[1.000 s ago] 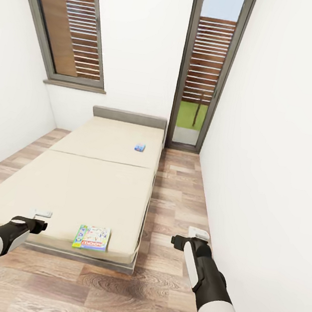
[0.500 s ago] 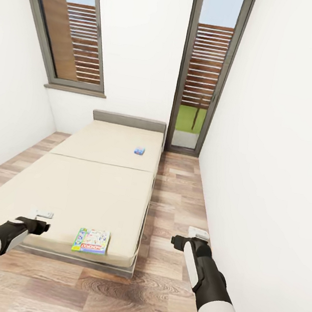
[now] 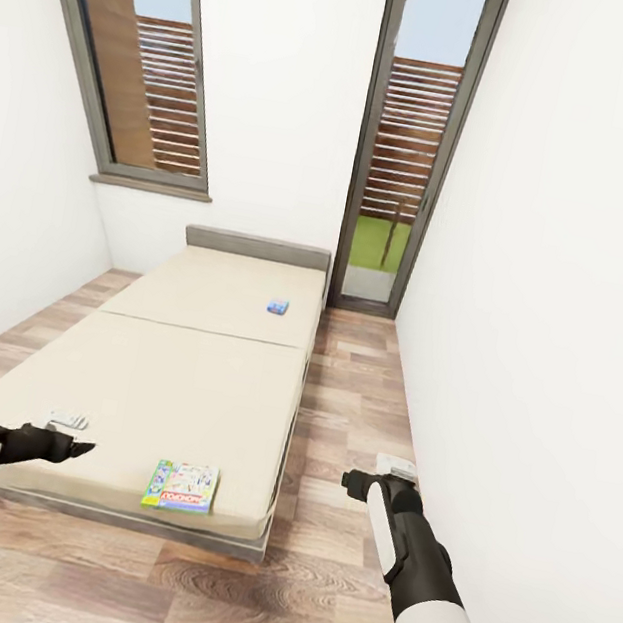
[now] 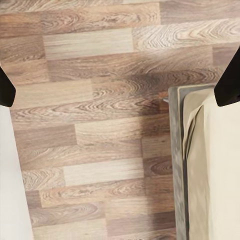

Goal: Put all the toys in the child's room - the three board games (two on the bed and one on the table), the two jigsaw puzzles on the table, and the tennis ball on the table - inside the toy box on the table in the child's room.

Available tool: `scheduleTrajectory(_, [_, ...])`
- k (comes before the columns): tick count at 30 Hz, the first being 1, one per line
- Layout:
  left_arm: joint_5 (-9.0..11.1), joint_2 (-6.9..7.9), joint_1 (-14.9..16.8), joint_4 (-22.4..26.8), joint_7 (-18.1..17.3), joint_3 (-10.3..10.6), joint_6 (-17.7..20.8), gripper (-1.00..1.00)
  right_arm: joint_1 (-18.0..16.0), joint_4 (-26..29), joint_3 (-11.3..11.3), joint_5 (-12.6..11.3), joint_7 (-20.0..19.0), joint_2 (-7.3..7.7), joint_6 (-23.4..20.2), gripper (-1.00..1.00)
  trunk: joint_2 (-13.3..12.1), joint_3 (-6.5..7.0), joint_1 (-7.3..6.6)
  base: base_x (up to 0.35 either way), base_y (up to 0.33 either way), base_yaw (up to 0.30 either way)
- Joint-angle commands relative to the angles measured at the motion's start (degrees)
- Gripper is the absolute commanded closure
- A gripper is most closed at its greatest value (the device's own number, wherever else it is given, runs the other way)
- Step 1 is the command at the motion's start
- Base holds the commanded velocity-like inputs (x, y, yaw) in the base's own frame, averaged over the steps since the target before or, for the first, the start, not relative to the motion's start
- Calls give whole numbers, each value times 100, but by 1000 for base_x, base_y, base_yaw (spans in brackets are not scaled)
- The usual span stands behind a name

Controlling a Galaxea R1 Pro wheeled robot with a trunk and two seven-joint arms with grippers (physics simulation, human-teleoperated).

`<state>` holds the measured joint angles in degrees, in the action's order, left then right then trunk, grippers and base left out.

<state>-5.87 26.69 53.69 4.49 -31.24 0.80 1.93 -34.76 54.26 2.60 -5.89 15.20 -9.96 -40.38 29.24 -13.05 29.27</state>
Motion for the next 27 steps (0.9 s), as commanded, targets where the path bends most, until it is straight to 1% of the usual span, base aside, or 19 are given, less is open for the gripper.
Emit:
scheduleTrajectory(1, [-27, 65, 4, 26, -219, -2, 20, -100, -4, 6, 9, -61, 45, -4, -14, -100, 9, -3, 3, 0, 0, 0])
scheduleTrajectory(2, [-21, 183, 6, 48, -607, -21, 18, -100, -4, 6, 10, -59, 45, -4, -14, -100, 9, 3, 3, 0, 0, 0])
scheduleTrajectory(5, [-1, 346, 5, 79, -1178, -43, 12, -100, -4, 6, 11, -56, 45, -4, -14, -100, 9, 24, 3, 0, 0, 0])
scheduleTrajectory(6, [10, 445, 5, 106, -1543, -53, 6, -100, -4, 6, 12, -55, 45, -4, -14, -100, 9, 30, 3, 0, 0, 0])
scheduleTrajectory(8, [18, 538, 4, 134, -1892, -60, 1, -100, -4, 5, 9, -56, 45, -4, -14, -100, 9, 44, 3, 0, 0, 0])
scheduleTrajectory(10, [32, 704, 5, 195, -2563, -75, -4, -100, -4, 5, 11, -58, 45, -4, -14, -100, 9, 57, 3, 0, 0, 0])
scheduleTrajectory(11, [34, 738, 6, 211, -2724, -80, -5, -100, -4, 5, 9, -59, 45, -4, -14, -100, 9, 64, 3, 0, 0, 0])
scheduleTrajectory(12, [40, 798, 5, 240, -3035, -91, -4, -100, -4, 5, 10, -56, 45, -4, -14, -100, 9, 71, 3, 0, 0, 0])
scheduleTrajectory(13, [43, 826, 6, 254, -3184, -99, -2, -100, -4, 5, 11, -56, 45, -4, -14, -100, 9, 78, 3, 0, 0, 0])
scheduleTrajectory(14, [46, 871, 6, 279, -3467, -119, 2, -100, -4, 5, 11, -56, 45, -4, -14, -100, 9, 84, 3, 0, 0, 0])
scheduleTrajectory(15, [48, 887, 7, 288, -3599, -133, 5, -100, -4, 5, 12, -57, 45, -4, -14, -100, 9, 91, 3, 0, 0, 0])
scheduleTrajectory(16, [53, 911, 6, 301, -3841, -170, 10, -100, -4, 5, 12, -59, 45, -4, -14, -100, 9, 98, 3, 0, 0, 0])
scheduleTrajectory(17, [54, 921, 7, 306, -3949, -194, 12, -100, -4, 5, 12, -59, 45, -4, -14, -100, 9, 104, 3, 0, 0, 0])
scheduleTrajectory(18, [56, 937, 8, 312, -4134, -248, 16, -100, -4, 7, 12, -60, 45, -4, -14, -100, 9, 111, 3, 0, 0, 0])
scheduleTrajectory(22, [59, 973, 9, 321, -4462, -405, 31, -100, -4, 12, 24, -61, 40, -4, -30, -100, 9, 138, 3, -28, 31, 0])
scheduleTrajectory(25, [64, 982, 9, 323, -4543, -455, 44, -100, -4, -10, 41, -71, 34, -4, 58, -100, 9, 157, 3, -138, 153, 0])
scheduleTrajectory(26, [65, 983, 9, 325, -4557, -463, 46, -100, -4, -39, 47, -73, 35, -4, 136, -100, 9, 163, 3, -166, 184, 0])
scheduleTrajectory(27, [65, 984, 9, 325, -4569, -467, 48, -100, -4, -133, 60, -73, 35, -4, 353, -100, 9, 167, 3, -147, 154, 0])
